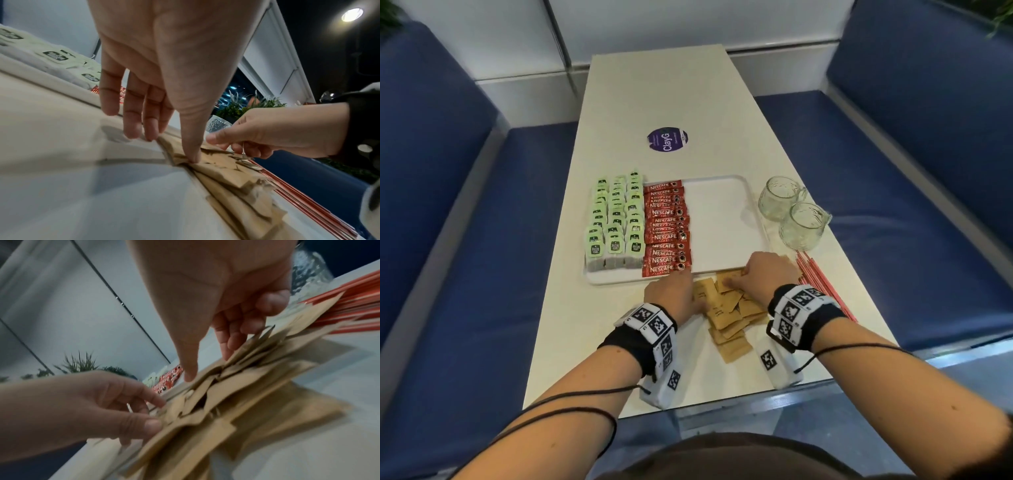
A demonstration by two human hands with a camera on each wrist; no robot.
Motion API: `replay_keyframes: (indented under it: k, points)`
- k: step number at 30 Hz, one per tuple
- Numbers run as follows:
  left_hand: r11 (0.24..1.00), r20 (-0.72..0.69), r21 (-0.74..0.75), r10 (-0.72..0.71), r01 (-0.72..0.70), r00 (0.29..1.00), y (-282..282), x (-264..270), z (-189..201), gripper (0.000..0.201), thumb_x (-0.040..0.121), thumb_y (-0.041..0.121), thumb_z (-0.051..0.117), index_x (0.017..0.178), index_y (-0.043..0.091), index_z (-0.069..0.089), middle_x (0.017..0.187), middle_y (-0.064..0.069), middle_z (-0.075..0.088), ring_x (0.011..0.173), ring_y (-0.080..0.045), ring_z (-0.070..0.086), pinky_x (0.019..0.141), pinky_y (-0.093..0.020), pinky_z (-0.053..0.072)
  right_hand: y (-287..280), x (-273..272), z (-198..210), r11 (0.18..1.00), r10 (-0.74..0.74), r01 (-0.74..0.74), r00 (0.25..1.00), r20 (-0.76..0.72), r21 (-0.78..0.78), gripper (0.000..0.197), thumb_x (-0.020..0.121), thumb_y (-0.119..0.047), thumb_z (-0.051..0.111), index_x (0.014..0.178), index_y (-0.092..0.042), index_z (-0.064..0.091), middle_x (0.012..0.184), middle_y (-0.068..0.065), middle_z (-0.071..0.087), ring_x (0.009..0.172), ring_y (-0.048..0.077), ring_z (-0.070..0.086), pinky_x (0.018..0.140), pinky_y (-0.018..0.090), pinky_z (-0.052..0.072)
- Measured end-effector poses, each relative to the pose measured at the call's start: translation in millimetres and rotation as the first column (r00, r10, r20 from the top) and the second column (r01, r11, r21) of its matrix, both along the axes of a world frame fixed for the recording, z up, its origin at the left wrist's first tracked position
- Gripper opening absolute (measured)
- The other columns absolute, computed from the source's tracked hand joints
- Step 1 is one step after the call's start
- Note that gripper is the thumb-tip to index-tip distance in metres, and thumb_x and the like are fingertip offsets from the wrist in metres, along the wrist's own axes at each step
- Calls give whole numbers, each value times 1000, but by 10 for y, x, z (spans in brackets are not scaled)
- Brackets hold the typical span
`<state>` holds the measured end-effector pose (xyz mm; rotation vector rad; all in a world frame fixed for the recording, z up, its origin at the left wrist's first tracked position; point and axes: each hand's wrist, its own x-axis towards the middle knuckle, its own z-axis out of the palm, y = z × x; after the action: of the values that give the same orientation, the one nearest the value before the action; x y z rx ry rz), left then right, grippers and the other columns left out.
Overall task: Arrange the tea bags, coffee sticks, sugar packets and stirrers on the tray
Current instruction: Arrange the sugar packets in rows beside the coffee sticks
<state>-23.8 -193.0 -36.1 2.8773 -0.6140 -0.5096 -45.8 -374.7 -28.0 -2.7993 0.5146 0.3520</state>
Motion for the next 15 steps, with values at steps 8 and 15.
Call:
replay_keyframes:
  k: [8,15]
  points:
    - [996,-128,-84,29,-40,991,136,49,-11,58,77,49,77,120,21,49,112,3,56,96,-17,57,77,-32,47,48,65,42,978,-53,79,989,-139,192,39,69,-43,79,82,-10,62,78,4,66,70,22,66,59,31,53]
    - [911,-218,-337,169,-236,961,284,93,-63,19,83,25,72,90,17,57,85,1,61,78,-17,56,64,-28,44,176,68,38,974,-57,85,989,-137,212,28,70,-34,73,78,-11,59,78,4,64,67,22,64,50,26,45]
